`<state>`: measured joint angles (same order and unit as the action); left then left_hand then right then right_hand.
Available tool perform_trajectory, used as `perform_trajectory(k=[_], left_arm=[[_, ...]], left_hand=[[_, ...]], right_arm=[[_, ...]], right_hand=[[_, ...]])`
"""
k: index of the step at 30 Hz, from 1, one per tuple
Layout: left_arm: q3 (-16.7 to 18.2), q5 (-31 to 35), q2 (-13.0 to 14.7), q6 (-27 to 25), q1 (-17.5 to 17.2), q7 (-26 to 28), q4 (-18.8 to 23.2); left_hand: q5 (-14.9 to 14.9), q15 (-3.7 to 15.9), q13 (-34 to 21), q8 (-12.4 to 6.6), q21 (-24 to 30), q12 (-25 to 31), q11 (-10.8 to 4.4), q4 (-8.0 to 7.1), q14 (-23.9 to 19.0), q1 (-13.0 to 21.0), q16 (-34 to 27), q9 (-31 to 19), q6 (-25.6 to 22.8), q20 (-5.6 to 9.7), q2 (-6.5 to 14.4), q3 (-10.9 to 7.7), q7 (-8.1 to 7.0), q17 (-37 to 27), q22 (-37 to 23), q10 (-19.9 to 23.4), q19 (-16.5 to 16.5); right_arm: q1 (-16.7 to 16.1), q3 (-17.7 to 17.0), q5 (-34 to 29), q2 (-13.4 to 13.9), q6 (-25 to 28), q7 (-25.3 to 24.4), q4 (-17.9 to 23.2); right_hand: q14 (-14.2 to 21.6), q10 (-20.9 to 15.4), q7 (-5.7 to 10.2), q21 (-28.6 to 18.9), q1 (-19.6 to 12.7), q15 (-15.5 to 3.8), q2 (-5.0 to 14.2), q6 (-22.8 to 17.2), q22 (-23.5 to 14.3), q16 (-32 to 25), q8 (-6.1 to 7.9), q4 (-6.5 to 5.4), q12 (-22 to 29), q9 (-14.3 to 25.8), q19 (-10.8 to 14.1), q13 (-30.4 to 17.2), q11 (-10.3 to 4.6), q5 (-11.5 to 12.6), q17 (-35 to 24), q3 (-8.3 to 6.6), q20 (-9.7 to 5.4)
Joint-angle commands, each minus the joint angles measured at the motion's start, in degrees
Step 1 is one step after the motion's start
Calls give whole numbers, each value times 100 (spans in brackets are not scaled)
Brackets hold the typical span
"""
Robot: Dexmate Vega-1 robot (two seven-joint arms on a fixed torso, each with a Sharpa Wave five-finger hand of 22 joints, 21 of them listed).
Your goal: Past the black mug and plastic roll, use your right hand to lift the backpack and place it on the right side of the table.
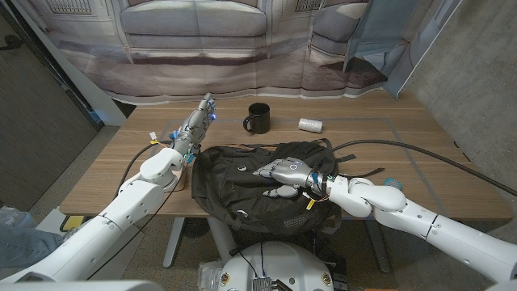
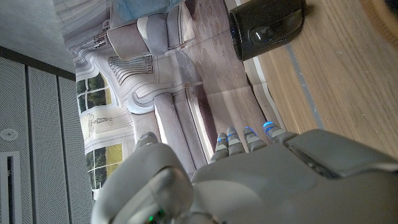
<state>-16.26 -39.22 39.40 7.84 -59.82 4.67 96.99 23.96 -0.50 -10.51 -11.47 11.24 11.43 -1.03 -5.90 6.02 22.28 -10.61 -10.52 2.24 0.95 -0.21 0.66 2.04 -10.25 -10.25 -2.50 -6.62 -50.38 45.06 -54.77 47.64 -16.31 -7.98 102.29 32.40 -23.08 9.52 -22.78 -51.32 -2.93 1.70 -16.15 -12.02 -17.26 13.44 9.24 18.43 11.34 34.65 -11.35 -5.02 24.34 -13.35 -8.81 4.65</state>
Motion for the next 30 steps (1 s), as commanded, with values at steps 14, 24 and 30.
perform_trajectory(k=[14, 24, 30], left_arm=[[33, -15, 30, 12, -41, -14, 31], [54, -14, 66, -19, -54, 0, 80], [53, 0, 57, 1, -48, 5, 82]], left_hand=[[35, -29, -13, 16, 8, 4, 7, -21, 38, 4, -12, -20, 4, 0, 54, 57, 14, -26, -12, -14, -29], [36, -28, -13, 17, 9, 3, -1, -22, 41, 7, -11, -20, 5, -8, 60, 72, 10, -26, -12, -18, -34], [36, -23, -13, 17, 8, 2, 7, -23, 40, 8, -12, -20, 5, -15, 65, 81, 16, -26, -12, -21, -40]], right_arm=[[130, 194, -197, -219, 79, -528, -295], [209, 267, -110, -306, -9, -797, -462], [221, 233, 15, -273, -129, -946, -460]], right_hand=[[1754, -820, 243, -1476, -2383, -1060, 531, -1472, -785, -280, 51, -7, 141, 68, 1232, -39, -215, -1268, -747, -362, -1735], [2322, -1491, 202, -3069, -3419, -1080, 413, -2738, -1606, -782, 300, 13, 274, 220, 1267, -99, -321, -1405, -1603, -53, -1753], [2306, -1727, 75, -3154, -3592, -1082, 436, -3365, -1597, -924, 515, 14, 343, 246, 1365, -114, -307, -1393, -1819, -64, -1736]])
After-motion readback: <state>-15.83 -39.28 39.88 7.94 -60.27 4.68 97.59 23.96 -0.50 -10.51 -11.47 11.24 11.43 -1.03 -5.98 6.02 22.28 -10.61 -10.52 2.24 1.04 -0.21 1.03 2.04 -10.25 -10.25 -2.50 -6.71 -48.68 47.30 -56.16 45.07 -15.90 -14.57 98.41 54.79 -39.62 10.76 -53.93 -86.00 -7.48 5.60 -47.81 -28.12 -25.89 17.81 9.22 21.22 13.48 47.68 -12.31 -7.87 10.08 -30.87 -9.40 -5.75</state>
